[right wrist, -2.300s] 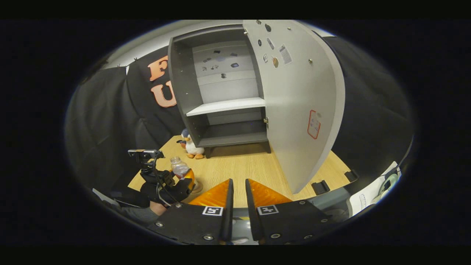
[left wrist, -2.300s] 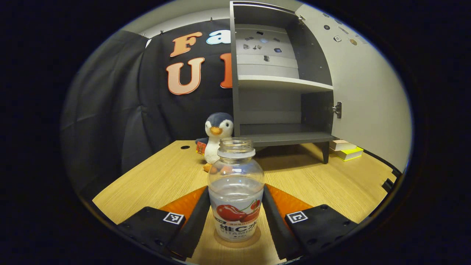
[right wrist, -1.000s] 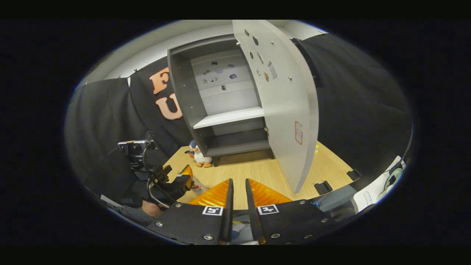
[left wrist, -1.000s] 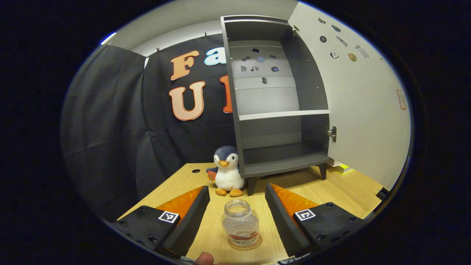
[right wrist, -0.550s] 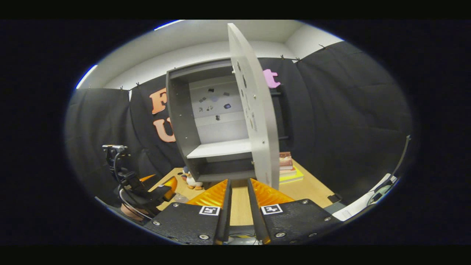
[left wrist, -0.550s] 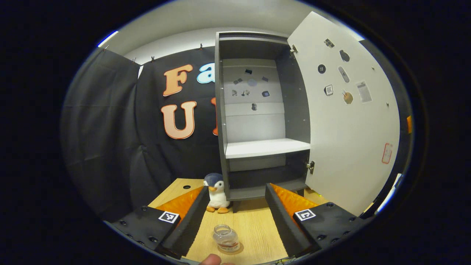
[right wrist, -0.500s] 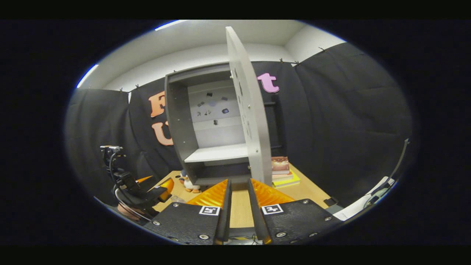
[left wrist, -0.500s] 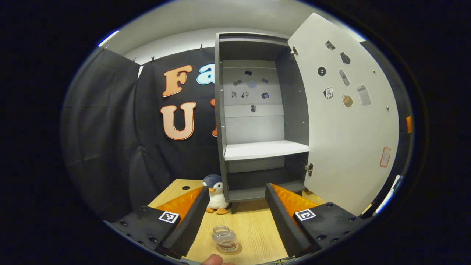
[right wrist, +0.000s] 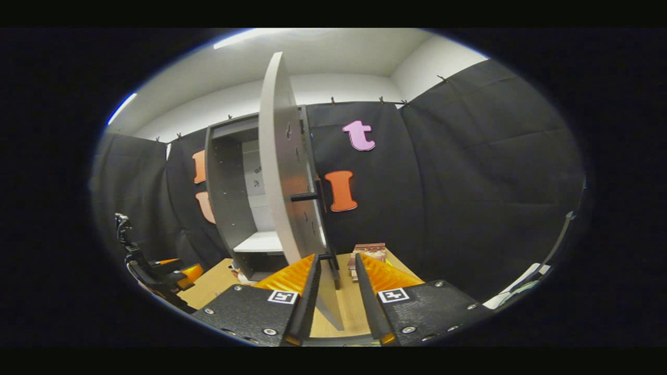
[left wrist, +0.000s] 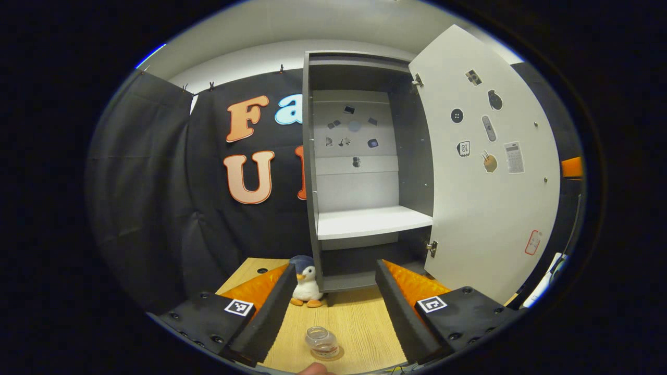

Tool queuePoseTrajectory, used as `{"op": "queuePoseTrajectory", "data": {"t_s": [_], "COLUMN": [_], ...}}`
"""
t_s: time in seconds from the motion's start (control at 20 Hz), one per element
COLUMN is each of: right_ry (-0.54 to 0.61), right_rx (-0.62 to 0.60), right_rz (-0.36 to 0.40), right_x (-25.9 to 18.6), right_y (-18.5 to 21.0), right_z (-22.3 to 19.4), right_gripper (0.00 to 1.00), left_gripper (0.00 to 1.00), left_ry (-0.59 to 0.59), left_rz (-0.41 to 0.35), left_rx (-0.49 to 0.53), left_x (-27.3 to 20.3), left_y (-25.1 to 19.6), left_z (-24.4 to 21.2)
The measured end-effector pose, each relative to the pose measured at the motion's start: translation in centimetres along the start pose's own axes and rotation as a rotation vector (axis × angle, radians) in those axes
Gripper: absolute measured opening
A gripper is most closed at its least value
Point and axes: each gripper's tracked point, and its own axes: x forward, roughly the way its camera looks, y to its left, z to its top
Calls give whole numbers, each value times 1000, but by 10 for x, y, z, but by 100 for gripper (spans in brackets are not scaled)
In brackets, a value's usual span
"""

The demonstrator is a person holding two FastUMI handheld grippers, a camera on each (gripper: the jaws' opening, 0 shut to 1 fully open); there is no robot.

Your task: Open the cabinet door with the right hand, grasp the bottle in the cabinet with the left hand and place it on the coaster, then close the cabinet door with the right hand.

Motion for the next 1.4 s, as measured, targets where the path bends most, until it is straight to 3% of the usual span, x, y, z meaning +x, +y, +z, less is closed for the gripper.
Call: {"op": "queuePoseTrajectory", "data": {"t_s": [0.1,0.15,0.2,0.3,0.35,0.4,0.45,0.5,0.55,1.05,1.1,1.15,1.2,1.25,1.3,1.35,1.4], "right_ry": [21,23,32,44,39,30,20,10,4,36,38,38,36,37,39,41,36], "right_rx": [16,17,12,8,-1,-14,-34,-57,-80,-54,-43,-38,-36,-33,-26,-21,-21], "right_rz": [11,14,19,22,26,26,23,18,20,206,218,232,246,256,264,274,287], "right_x": [8,14,19,26,25,24,24,23,21,28,31,34,36,39,40,42,46], "right_y": [-2,-2,-2,1,1,4,8,10,14,110,119,128,143,152,161,171,182], "right_z": [-5,-9,-13,-19,-19,-17,-15,-14,-14,-32,-34,-35,-34,-36,-37,-40,-41], "right_gripper": [47,42,52,55,65,66,48,47,57,55,64,55,56,65,57,57,66], "left_gripper": [99,99,98,98,98,99,98,98,98,98,96,99,98,99,99,99,98], "left_ry": [14,20,26,45,46,44,41,36,32,50,54,52,53,57,60,62,64], "left_rz": [16,23,29,46,53,63,69,69,71,93,98,106,115,122,127,132,144], "left_rx": [1,0,-2,-2,-5,-6,-6,-8,-8,-1,-2,-6,-12,-16,-18,-15,-13], "left_x": [-5,-6,-8,-11,-12,-13,-13,-12,-11,-5,-3,-1,1,2,4,7,6], "left_y": [10,14,18,28,31,35,39,41,42,73,79,87,94,102,109,117,127], "left_z": [-4,-5,-7,-10,-10,-8,-7,-5,-5,-10,-12,-12,-13,-14,-16,-18,-20]}}
